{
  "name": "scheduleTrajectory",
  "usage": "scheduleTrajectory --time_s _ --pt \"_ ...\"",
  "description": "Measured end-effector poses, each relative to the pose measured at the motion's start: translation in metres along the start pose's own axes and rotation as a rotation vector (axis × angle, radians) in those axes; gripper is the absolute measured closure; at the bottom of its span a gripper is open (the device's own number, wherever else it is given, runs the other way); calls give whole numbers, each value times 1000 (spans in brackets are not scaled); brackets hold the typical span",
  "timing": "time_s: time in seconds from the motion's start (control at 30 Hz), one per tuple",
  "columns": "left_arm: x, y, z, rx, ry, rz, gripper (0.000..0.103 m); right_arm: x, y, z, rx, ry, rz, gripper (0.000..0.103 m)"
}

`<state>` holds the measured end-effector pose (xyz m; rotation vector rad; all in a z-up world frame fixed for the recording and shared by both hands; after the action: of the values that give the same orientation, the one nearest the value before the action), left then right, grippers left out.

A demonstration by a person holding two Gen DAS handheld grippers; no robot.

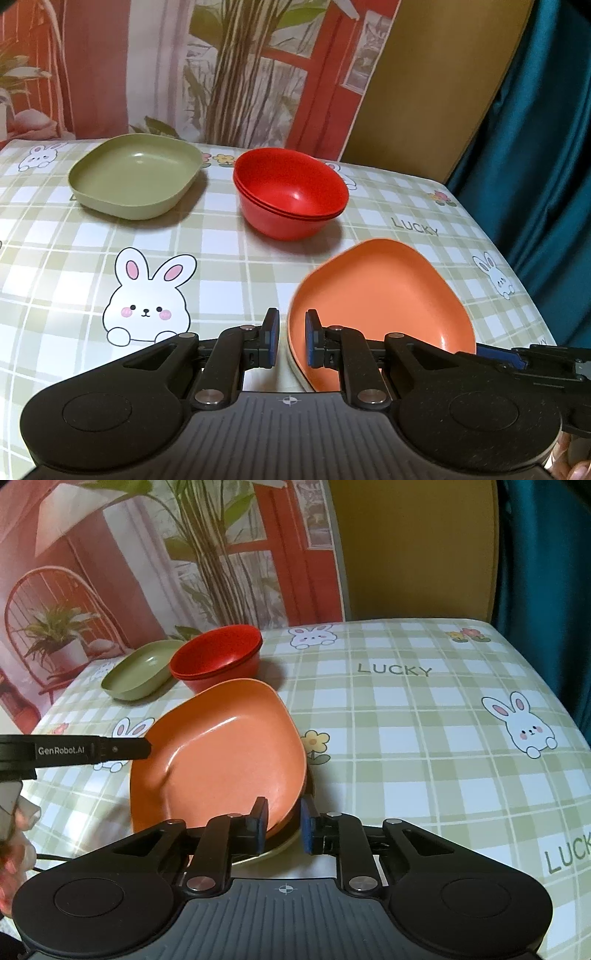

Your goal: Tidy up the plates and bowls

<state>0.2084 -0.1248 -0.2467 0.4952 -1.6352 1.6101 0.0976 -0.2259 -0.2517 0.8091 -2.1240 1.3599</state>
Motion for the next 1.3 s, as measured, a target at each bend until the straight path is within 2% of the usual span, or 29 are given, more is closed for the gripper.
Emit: scheduleTrajectory --time_s 0.07,0.4,0.57,0.8,1.07,1.2,1.3 --pt "1 -1 -1 8 -1 5 88 1 -1 1 -8 -2 5 79" --pt "5 -6 -1 22 5 25 88 11 -19 12 -25 20 65 79" --pt "13 -22 -16 22 26 51 87 15 -33 7 -49 -25 94 79" --pt "35 -62 -70 28 -18 132 87 6 -51 -22 -71 -98 111 79" --pt "56 -105 -148 10 -142 206 87 -30 -72 -79 -41 -165 72 79" --pt "59 -126 -186 28 -191 241 87 -53 -95 -105 -7 -180 59 79" --pt "58 -138 -207 40 -220 261 81 -71 -120 -123 9 -198 66 79"
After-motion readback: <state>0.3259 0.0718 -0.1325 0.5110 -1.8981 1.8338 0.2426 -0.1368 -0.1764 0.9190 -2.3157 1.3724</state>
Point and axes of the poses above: each gripper's, at about its wrist camera, not at the fingertips, and x roughly against the way its jaws point, z to its right, y to its underside, the point moved 6 cm from there along -x, roughly the way its jaws point, and after that the axes turned 14 degrees about -y, right-handed, at the moved point
